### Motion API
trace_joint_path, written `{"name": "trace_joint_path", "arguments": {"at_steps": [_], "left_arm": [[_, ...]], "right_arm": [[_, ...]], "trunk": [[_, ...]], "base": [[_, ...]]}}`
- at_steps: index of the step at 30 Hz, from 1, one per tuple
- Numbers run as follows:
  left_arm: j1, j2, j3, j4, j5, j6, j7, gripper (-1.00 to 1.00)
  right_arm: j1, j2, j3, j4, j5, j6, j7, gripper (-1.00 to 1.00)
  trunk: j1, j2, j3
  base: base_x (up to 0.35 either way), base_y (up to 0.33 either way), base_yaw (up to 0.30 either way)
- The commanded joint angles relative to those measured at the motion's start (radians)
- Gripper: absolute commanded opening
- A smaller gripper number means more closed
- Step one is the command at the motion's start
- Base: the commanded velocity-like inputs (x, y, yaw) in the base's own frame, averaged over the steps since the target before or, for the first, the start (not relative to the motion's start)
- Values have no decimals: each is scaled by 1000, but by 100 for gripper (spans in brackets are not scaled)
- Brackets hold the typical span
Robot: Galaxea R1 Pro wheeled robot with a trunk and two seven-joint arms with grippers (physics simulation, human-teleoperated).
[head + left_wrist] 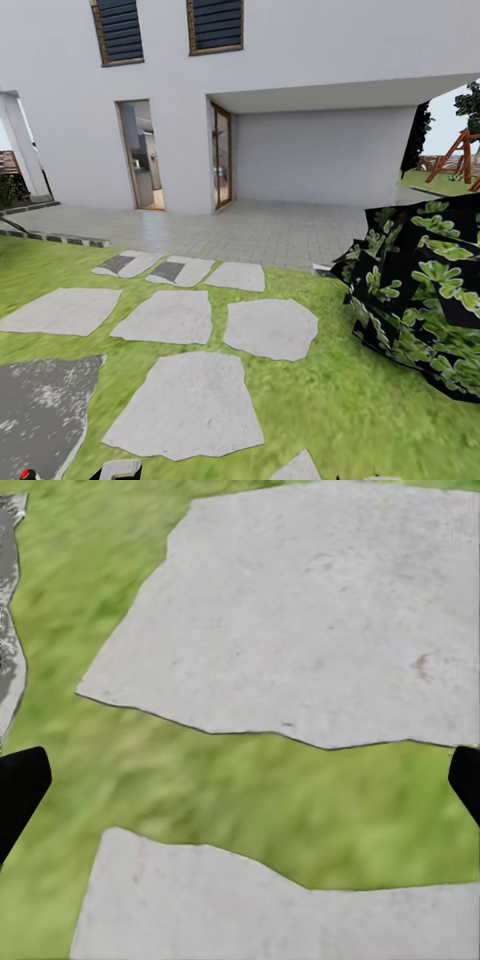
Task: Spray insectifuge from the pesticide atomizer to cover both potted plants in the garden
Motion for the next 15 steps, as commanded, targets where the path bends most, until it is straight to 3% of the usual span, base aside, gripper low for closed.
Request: {"name": "trace_joint_path", "arguments": {"at_steps": [1,8,15], "left_arm": [[-1,0,1,1,0,-3,1,100],[-1,0,2,1,0,-3,1,100],[-1,0,1,1,0,-4,1,100]], "right_arm": [[0,0,3,2,4,-3,-4,100],[-1,0,17,33,4,-3,-6,100],[-1,0,18,39,3,-3,-7,100]], "trunk": [[0,0,-2],[0,0,-9],[0,0,-15]], "base": [[319,-89,199],[272,-73,214],[62,-6,220]]}}
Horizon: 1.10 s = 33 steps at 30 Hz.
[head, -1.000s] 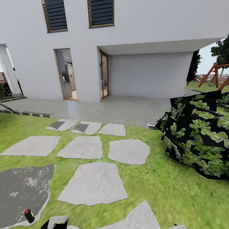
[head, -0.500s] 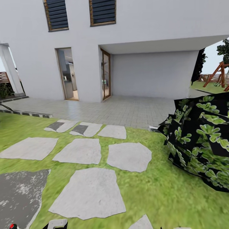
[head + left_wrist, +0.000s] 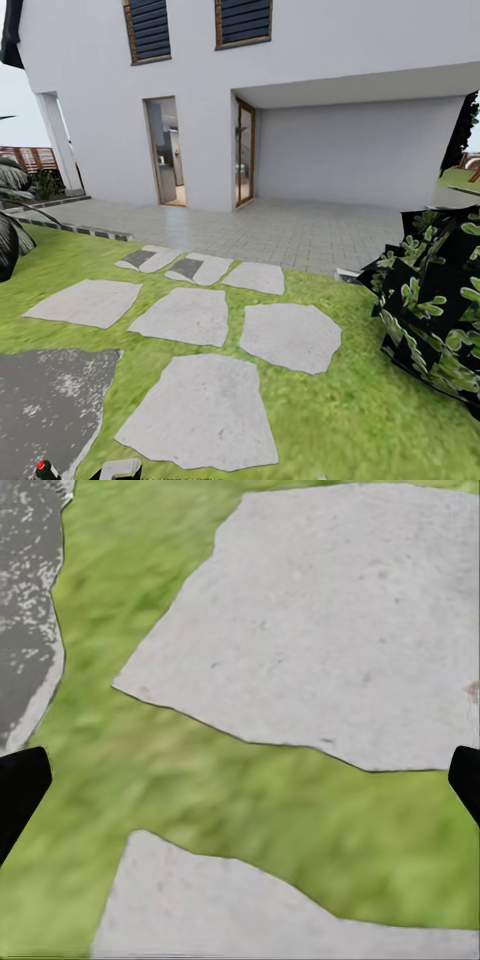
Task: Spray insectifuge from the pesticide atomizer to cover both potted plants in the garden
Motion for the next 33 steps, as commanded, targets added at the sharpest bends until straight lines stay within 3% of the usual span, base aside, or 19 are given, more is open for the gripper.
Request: {"name": "trace_joint_path", "arguments": {"at_steps": [1,9,26,33], "left_arm": [[-1,0,0,1,0,-3,1,100],[-1,0,0,1,0,-3,1,100],[-1,-1,0,3,0,-3,1,100],[-1,-2,-1,3,0,-3,1,100]], "right_arm": [[0,0,0,1,5,-2,-3,100],[0,0,1,1,4,-2,0,100],[0,0,1,3,5,-2,-1,100],[0,1,1,1,5,-2,-1,100]], "trunk": [[0,0,-2],[0,0,-2],[0,0,-2],[0,0,-2]], "base": [[8,-1,139],[1,0,23],[2,-3,264],[94,-157,277]]}}
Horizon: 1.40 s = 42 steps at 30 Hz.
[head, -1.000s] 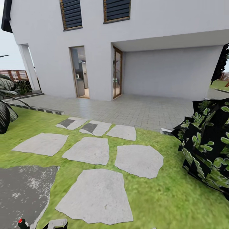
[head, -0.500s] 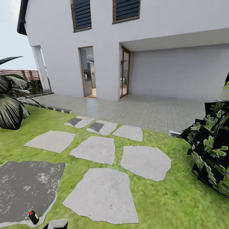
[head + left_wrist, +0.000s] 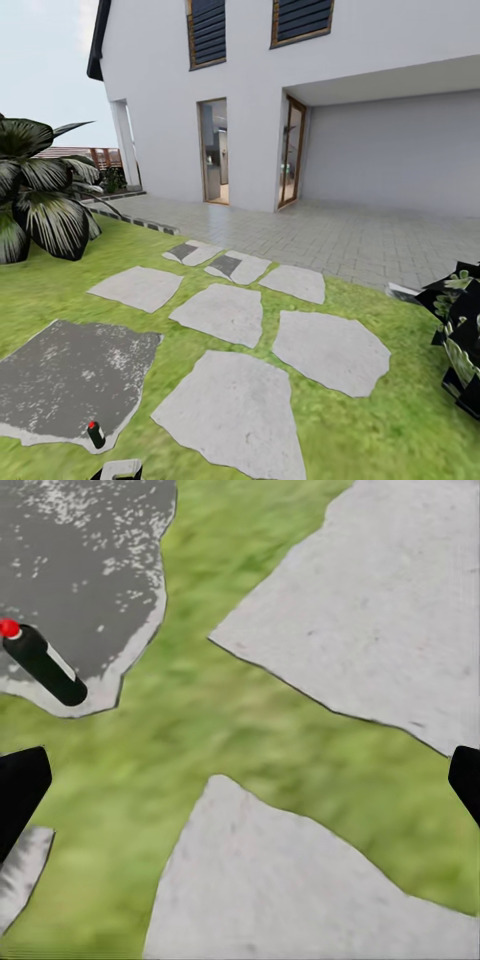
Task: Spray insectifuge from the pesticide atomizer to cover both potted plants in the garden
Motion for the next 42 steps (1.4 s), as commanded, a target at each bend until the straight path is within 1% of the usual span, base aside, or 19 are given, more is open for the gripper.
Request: {"name": "trace_joint_path", "arguments": {"at_steps": [1,11,42], "left_arm": [[-1,0,1,1,0,-3,1,100],[-1,0,2,1,1,-3,1,100],[-1,-3,0,1,1,-3,1,100]], "right_arm": [[0,0,0,0,4,-3,-4,100],[-1,0,0,0,4,-3,-4,100],[-1,0,-1,3,4,-3,-6,100]], "trunk": [[0,0,-1],[0,0,-2],[0,0,-16]], "base": [[123,-225,277],[115,-231,277],[3,-6,277]]}}
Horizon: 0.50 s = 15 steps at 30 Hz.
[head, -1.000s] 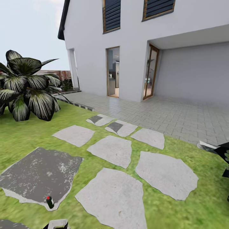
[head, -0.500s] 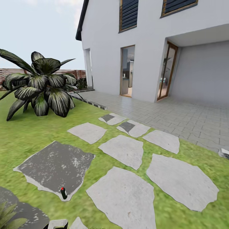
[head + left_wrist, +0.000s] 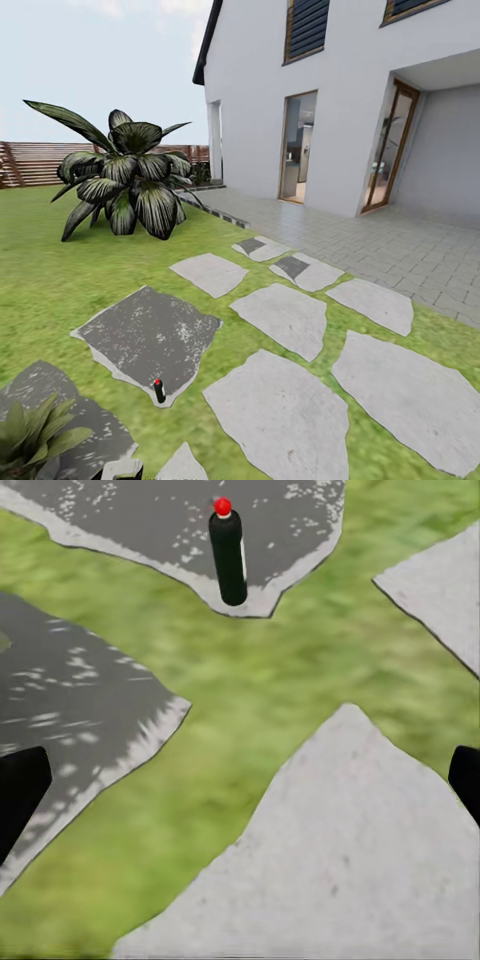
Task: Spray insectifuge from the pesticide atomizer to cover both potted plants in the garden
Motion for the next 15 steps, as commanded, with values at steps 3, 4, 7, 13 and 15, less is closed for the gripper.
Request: {"name": "trace_joint_path", "arguments": {"at_steps": [3,4,7,13,15], "left_arm": [[-1,0,1,1,0,-3,1,100],[-1,0,1,1,0,-3,1,100],[-1,0,1,1,0,-3,1,100],[-1,0,1,4,0,-3,1,100],[-1,0,1,8,0,-3,1,100]], "right_arm": [[0,0,-1,0,5,-2,-4,100],[0,0,-1,0,5,-2,-4,100],[0,0,0,0,5,-2,-4,100],[0,0,0,0,5,-2,-4,100],[0,0,0,0,5,-2,-4,100]], "trunk": [[0,0,-2],[0,0,-3],[0,0,-4],[0,0,-7],[0,0,-8]], "base": [[85,-125,277],[120,-184,277],[141,-219,277],[152,-234,277],[154,-237,277]]}}
